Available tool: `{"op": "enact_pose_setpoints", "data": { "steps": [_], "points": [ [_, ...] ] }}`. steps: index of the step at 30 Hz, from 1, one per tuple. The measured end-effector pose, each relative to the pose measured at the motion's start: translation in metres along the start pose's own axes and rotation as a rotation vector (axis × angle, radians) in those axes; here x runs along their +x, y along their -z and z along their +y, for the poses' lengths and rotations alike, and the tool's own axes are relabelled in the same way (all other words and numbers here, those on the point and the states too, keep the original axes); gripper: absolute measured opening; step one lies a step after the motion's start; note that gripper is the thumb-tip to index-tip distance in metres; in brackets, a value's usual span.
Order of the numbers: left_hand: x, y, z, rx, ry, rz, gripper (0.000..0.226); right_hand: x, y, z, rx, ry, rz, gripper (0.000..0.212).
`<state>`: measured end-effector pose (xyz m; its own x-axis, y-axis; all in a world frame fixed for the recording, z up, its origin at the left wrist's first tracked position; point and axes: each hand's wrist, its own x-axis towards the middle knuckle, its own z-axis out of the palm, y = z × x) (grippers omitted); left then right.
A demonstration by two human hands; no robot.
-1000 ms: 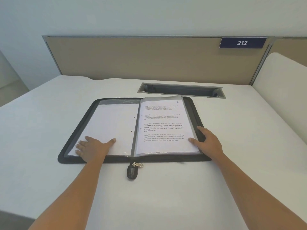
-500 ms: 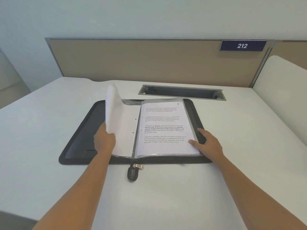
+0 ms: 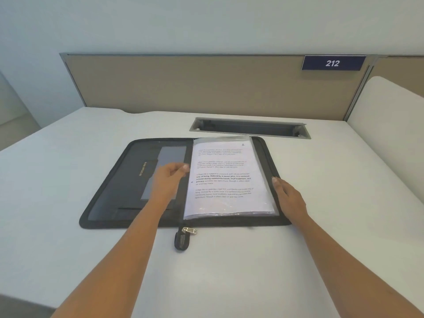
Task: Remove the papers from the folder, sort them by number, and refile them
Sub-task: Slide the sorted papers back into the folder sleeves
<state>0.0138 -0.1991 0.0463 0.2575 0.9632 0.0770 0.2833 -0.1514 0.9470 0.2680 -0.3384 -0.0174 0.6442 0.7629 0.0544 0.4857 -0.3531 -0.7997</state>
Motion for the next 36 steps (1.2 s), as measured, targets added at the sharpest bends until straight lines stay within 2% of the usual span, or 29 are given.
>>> {"op": "enact_pose_setpoints", "data": {
  "steps": [4, 7, 11, 17, 22, 28, 34, 36],
  "points": [
    [0.001, 0.020, -0.050, 0.332, 0.119, 0.182, 0.029, 0.002, -0.001, 0.000, -0.065, -0.007, -0.015, 0.062],
    [-0.002, 0.038, -0.075, 0.627, 0.179, 0.303, 0.046, 0.003, -0.002, 0.000, -0.100, -0.010, -0.049, 0.078],
    [-0.006, 0.062, -0.091, 0.722, 0.383, 0.379, 0.070, 0.005, -0.002, 0.003, -0.112, 0.016, -0.074, 0.086],
    [0.000, 0.078, -0.095, 0.577, 0.567, 0.475, 0.082, 0.006, -0.001, 0.002, -0.080, 0.024, -0.109, 0.081],
    [0.015, 0.091, -0.096, 0.383, 0.637, 0.598, 0.075, 0.005, -0.002, 0.000, -0.057, 0.009, -0.112, 0.083],
    [0.024, 0.113, -0.093, 0.311, 0.721, 0.660, 0.058, 0.003, -0.006, -0.003, -0.037, -0.018, -0.102, 0.084],
    [0.027, 0.129, -0.087, 0.130, 0.753, 0.719, 0.060, -0.002, -0.012, -0.010, -0.001, -0.022, -0.105, 0.085],
    [0.030, 0.141, -0.093, 0.004, 0.758, 0.758, 0.056, -0.003, -0.013, -0.011, 0.016, -0.026, -0.104, 0.085]
  ]
}}
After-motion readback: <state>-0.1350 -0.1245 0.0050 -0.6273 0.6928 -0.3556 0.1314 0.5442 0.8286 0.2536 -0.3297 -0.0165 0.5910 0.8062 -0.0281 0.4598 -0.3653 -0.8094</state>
